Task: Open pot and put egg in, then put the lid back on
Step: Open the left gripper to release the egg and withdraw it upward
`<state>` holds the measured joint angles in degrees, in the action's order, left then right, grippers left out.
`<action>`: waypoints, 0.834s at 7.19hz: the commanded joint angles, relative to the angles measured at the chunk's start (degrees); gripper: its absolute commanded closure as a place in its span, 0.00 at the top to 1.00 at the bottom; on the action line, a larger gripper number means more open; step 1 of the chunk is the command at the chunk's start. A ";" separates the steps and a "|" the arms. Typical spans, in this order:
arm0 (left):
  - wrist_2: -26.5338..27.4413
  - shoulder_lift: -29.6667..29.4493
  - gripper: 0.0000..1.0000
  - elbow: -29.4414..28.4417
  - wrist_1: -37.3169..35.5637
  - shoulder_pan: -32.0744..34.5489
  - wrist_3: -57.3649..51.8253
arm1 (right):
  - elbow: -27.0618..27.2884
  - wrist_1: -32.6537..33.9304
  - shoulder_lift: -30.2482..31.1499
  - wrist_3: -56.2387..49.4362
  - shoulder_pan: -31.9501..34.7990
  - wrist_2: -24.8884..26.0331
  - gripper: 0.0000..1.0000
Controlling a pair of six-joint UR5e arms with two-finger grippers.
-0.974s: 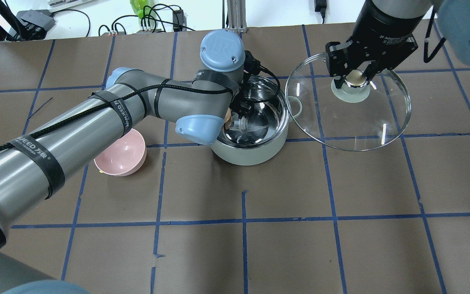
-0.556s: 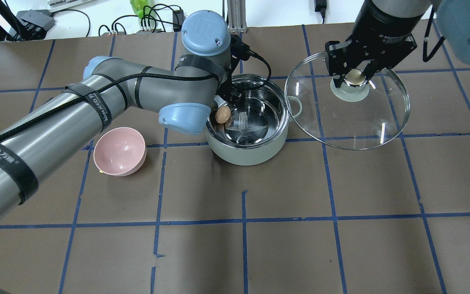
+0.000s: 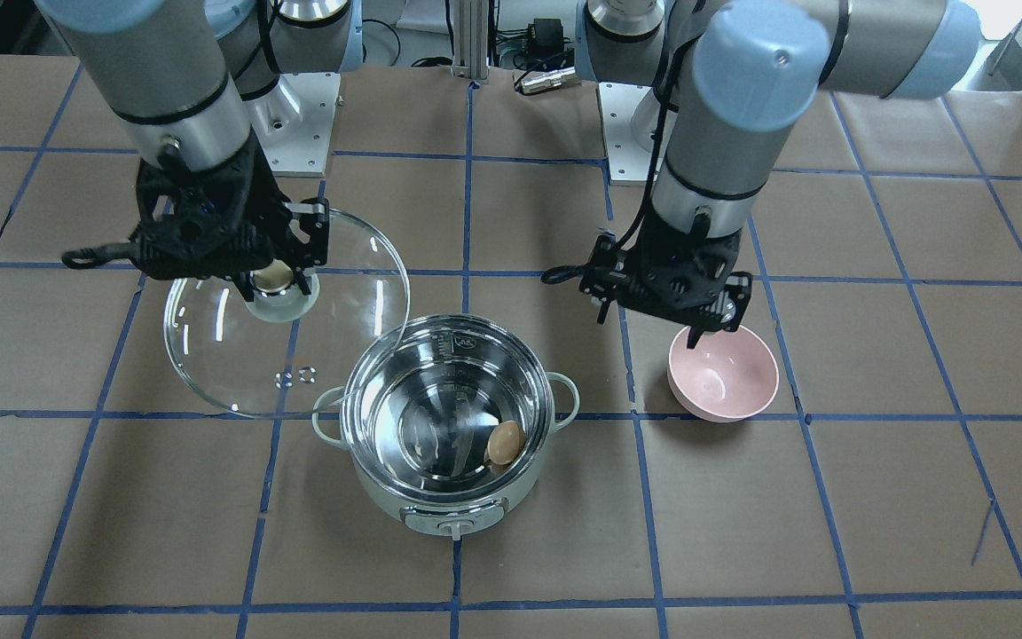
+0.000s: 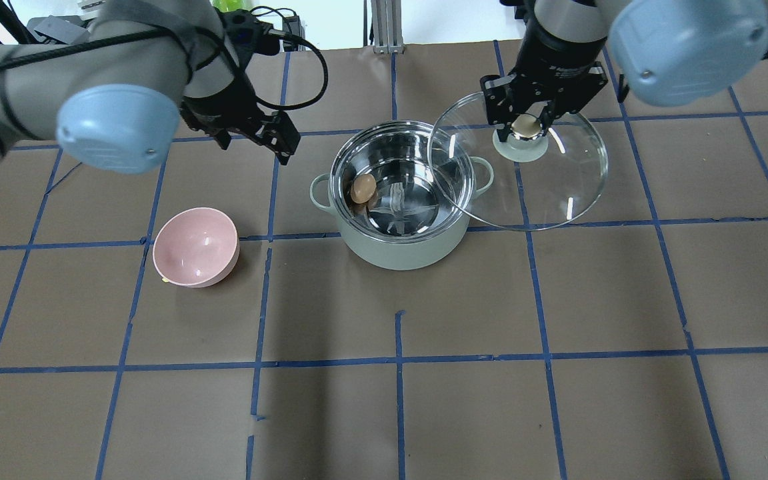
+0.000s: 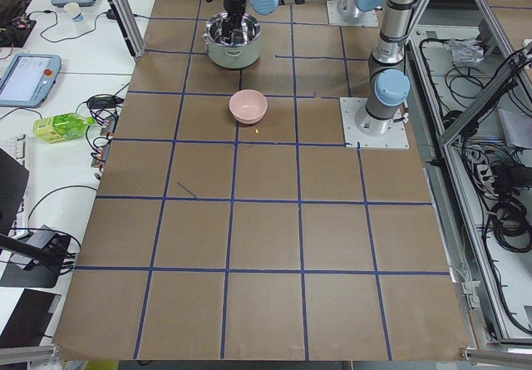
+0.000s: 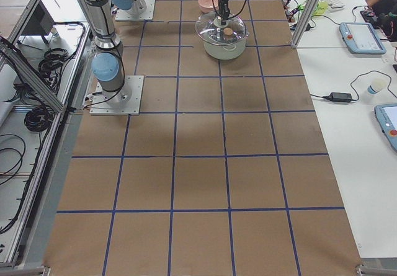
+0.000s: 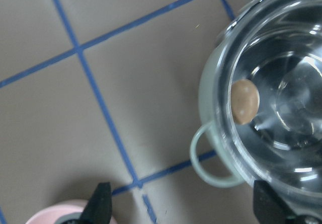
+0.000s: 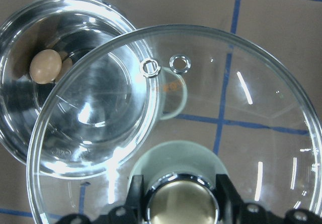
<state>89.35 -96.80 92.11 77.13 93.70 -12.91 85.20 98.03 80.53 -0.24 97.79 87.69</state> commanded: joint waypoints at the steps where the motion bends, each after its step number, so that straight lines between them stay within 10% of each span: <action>1: -2.15 5.56 1.00 -0.52 8.46 -6.04 0.52 | -0.99 5.32 -6.50 6.71 5.90 0.64 0.00; 6: -0.14 9.26 1.00 -5.90 21.66 -7.39 11.95 | -7.85 7.96 -15.13 16.84 11.63 3.37 0.00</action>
<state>88.57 -88.12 85.59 98.11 86.24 -2.40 78.45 105.60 66.58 14.89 109.07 90.92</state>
